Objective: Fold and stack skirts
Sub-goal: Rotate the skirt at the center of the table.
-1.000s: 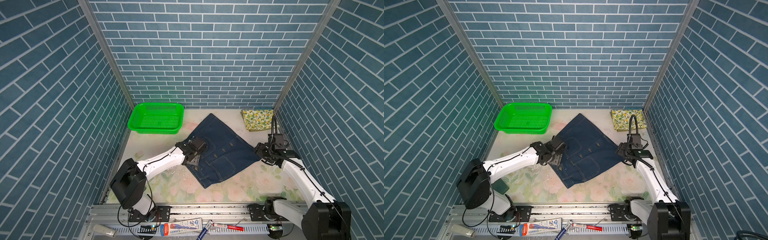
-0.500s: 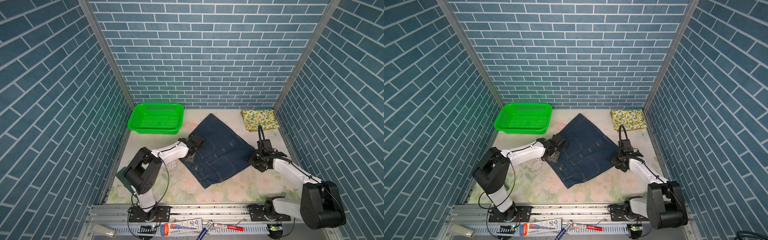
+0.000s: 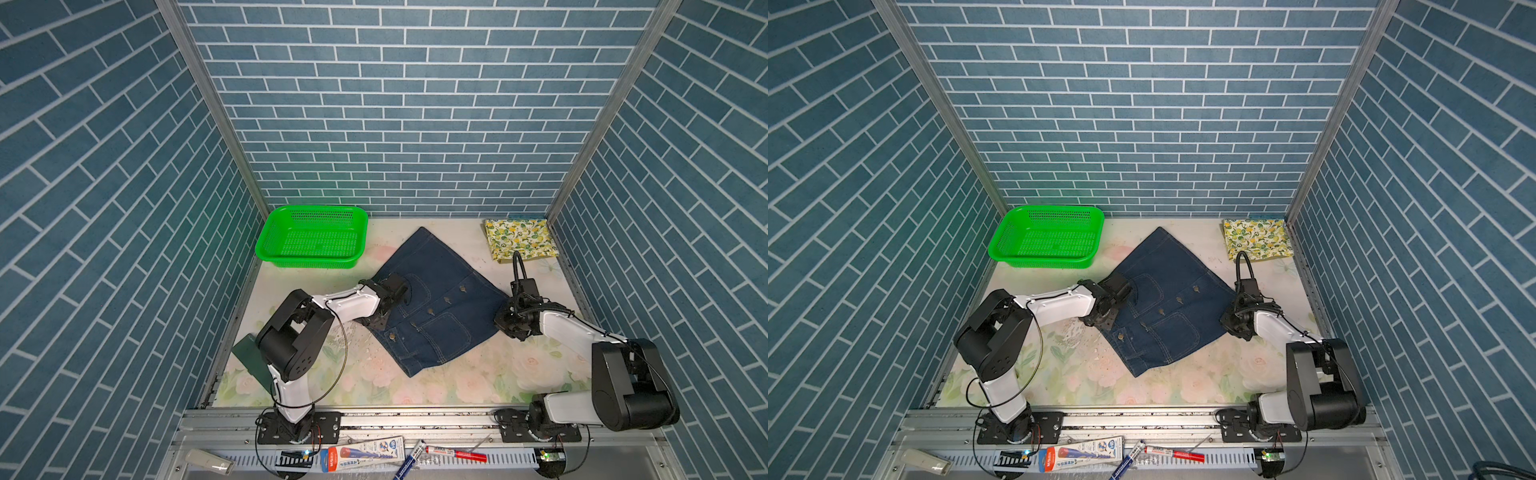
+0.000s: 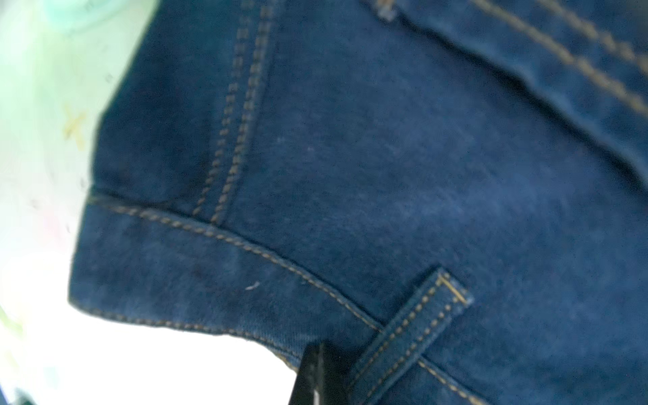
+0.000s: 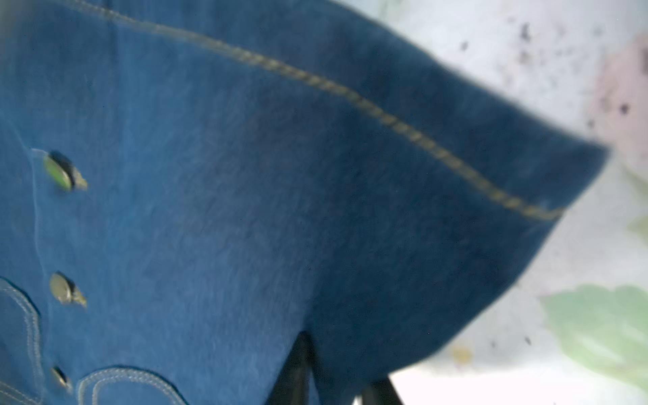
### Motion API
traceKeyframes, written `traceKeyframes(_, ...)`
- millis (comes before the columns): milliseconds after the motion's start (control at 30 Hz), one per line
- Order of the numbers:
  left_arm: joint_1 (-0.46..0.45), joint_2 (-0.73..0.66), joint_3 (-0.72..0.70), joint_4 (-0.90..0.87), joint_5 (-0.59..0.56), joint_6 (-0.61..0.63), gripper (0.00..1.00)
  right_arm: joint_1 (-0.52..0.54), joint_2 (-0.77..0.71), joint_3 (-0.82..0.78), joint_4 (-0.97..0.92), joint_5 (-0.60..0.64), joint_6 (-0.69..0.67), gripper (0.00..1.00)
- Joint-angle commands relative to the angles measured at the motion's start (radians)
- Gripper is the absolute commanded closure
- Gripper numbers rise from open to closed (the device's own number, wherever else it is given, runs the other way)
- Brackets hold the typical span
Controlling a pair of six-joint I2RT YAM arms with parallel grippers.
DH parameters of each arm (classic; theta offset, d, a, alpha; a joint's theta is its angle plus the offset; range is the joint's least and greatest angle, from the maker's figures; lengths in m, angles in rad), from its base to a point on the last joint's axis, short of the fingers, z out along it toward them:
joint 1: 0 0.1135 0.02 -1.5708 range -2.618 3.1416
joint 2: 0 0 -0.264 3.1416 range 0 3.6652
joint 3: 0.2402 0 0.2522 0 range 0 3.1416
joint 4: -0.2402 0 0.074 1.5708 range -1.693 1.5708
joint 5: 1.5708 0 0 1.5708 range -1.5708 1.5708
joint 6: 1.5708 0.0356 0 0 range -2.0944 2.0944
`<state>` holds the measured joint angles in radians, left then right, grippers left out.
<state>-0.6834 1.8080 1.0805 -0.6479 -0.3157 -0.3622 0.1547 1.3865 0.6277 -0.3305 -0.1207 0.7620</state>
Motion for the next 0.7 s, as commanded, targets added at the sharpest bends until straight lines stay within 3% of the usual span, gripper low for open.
traceKeyframes(0,-0.008,-0.016,-0.047,-0.011,0.063,-0.011,1.00,-0.044,0.020,0.046,0.007,0.007,-0.009,0.83)
traceKeyframes(233,-0.114,-0.038,-0.107,0.002,0.105,-0.078,1.00,-0.117,0.044,0.154,-0.048,0.057,-0.081,0.88)
traceKeyframes(667,-0.452,-0.050,-0.113,0.035,0.226,-0.274,1.00,-0.127,0.226,0.347,-0.053,0.095,-0.147,0.84)
